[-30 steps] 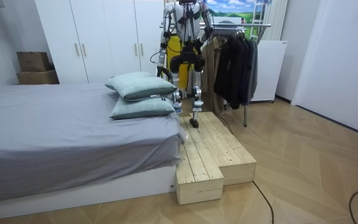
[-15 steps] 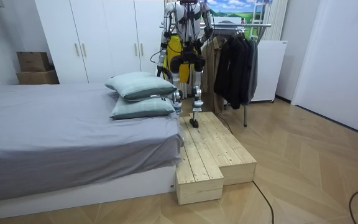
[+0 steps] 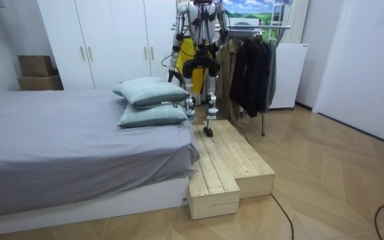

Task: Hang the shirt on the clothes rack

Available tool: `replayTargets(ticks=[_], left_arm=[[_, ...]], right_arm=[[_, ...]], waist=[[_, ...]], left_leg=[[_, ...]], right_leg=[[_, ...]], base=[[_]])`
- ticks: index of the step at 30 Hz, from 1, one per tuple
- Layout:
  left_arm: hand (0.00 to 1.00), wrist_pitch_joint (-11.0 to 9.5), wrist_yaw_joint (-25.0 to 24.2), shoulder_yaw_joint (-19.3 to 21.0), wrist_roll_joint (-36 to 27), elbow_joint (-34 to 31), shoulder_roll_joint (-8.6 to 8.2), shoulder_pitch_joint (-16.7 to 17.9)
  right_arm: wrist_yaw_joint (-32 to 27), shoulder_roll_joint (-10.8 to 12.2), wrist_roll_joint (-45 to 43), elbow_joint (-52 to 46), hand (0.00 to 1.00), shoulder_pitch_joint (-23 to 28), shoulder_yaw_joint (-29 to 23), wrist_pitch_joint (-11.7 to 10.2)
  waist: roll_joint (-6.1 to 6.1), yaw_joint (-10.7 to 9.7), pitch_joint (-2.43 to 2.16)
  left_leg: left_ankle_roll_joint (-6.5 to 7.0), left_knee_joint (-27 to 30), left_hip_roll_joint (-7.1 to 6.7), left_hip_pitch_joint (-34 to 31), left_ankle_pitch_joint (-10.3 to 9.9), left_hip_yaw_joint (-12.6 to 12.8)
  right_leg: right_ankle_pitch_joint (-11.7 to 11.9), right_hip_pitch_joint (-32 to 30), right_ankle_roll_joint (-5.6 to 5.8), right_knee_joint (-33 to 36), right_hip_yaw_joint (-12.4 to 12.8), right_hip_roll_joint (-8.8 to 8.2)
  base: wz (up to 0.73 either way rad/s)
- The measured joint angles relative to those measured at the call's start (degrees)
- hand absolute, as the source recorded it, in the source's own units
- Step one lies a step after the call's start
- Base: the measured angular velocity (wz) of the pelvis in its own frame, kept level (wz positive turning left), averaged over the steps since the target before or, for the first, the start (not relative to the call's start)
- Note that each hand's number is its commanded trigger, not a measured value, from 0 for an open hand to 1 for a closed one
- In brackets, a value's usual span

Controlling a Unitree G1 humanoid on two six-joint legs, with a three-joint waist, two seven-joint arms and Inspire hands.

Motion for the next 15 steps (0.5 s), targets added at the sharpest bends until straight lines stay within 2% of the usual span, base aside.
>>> replayTargets(ticks=[4, 6, 8, 10, 15], left_arm=[[0.00, -1.2, 0.7, 0.0, -0.1, -0.4, -0.02, -0.2], [0.00, -1.5, 0.9, 0.0, -0.1, -0.4, -0.03, -0.3], [0.00, -1.4, 1.0, 0.0, 0.0, -0.9, -0.04, -0.2], [0.00, -1.5, 1.1, -0.1, -0.1, -1.6, -0.10, -0.2], [0.00, -2.5, 1.4, -0.2, -1.7, -2.6, -0.16, -0.1]], right_arm=[[-1.0, 0.0, -0.2, -1.8, 0.00, 0.0, -0.2, 0.1], [-1.2, 0.0, -0.3, -3.2, 0.00, 0.1, -0.2, 0.2], [-1.8, 0.0, -0.6, -7.3, 0.00, 0.8, -0.1, 1.9], [-2.2, 0.0, -0.7, -10.9, 0.00, 1.3, 0.0, 2.6], [-3.8, 0.0, -0.7, -14.9, 0.00, 1.3, 0.6, 2.6]], waist=[[-0.33, -0.1, -0.17], [-0.46, -0.2, -0.10], [-0.42, -0.3, -0.10], [-0.43, -0.2, -0.10], [-0.73, 0.0, -0.02]], left_leg=[[-0.15, -0.2, 0.03, -0.2, 0.1, 0.4], [-0.29, -0.3, 0.04, -0.4, 0.2, 0.4], [-0.31, -0.7, 0.05, -0.5, 0.2, 0.6], [-0.43, -1.0, 0.06, -0.7, 0.3, 0.8], [-0.50, -1.0, 0.09, -0.8, 0.3, 1.6]], right_leg=[[-0.1, -0.8, 0.12, 0.1, 0.3, 0.13], [-0.1, -1.1, 0.08, 0.1, 0.4, 0.14], [-0.1, -1.4, 0.08, 0.0, 0.6, 0.23], [-0.1, -1.7, 0.08, 0.0, 0.8, 0.27], [-0.1, -1.9, 0.08, -0.2, 1.4, 0.34]], base=[[-0.03], [-0.05], [-0.04], [-0.05], [-0.08]])
